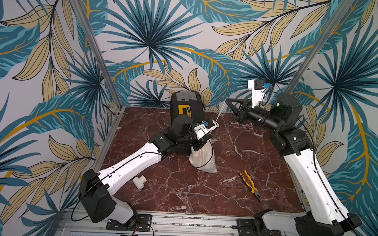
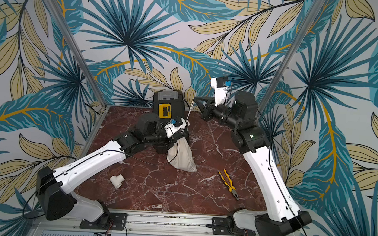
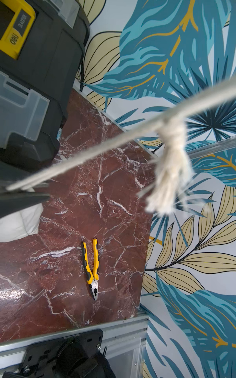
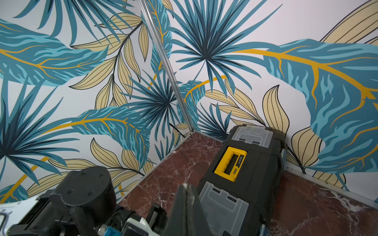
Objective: Close the soil bag
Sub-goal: Frap the soil bag at the center of the board.
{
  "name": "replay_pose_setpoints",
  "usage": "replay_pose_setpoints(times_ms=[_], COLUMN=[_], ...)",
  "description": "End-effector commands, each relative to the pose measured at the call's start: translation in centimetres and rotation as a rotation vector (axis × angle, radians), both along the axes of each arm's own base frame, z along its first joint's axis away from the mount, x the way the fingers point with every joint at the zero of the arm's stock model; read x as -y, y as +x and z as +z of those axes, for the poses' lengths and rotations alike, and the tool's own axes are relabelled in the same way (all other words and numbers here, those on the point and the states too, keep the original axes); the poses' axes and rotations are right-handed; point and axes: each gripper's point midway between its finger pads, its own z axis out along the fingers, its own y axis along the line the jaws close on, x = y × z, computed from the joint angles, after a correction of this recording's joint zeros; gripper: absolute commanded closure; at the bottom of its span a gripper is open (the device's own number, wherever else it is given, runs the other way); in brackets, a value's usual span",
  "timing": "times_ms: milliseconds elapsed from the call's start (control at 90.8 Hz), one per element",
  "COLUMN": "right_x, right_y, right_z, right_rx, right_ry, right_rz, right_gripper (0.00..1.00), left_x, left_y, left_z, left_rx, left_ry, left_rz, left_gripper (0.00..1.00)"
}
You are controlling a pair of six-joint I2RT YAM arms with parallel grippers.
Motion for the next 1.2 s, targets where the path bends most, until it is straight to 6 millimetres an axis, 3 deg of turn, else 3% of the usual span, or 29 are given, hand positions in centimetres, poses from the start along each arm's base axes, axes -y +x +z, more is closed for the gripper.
replay_pose_setpoints(times_ms=[0,198,430,507,738,903,936,991,1190], right_x=[2.6,1.6,0.6,0.7,2.0,2.3,2.0,1.6,3.2], right_y=[-2.8,-3.1,-2.9,-2.9,-2.2,-2.6,-2.7,-2.6,-0.7], right_z=[8.5,8.0,6.0,6.0,5.7,6.7,6.6,6.3,4.3], right_rx=[0.288,0.258,0.206,0.212,0.224,0.243,0.238,0.225,0.209], right_ry=[0.14,0.154,0.157,0.15,0.106,0.109,0.11,0.113,0.073], right_rz=[-0.048,0.022,0.083,0.075,-0.009,0.008,0.03,0.052,-0.092], right_gripper=[1.0,1.0,1.0,1.0,1.0,1.0,1.0,1.0,1.0], left_x=[-1.4,-1.1,-0.4,-0.4,-1.0,-1.1,-1.0,-0.8,-1.2], left_y=[-1.3,-1.1,-0.6,-0.5,-0.7,-0.7,-0.7,-0.6,-0.5], left_z=[-6.3,-6.0,-4.5,-4.4,-4.9,-4.8,-4.7,-4.3,-4.5], left_rx=[-0.188,-0.194,-0.181,-0.178,-0.178,-0.174,-0.171,-0.163,-0.183], left_ry=[0.15,0.127,0.073,0.074,0.091,0.085,0.08,0.066,0.074], left_rz=[0.007,0.013,0.016,0.02,0.039,0.043,0.04,0.033,0.057], left_gripper=[0.94,0.73,0.68,0.71,0.95,0.89,0.93,1.0,1.0])
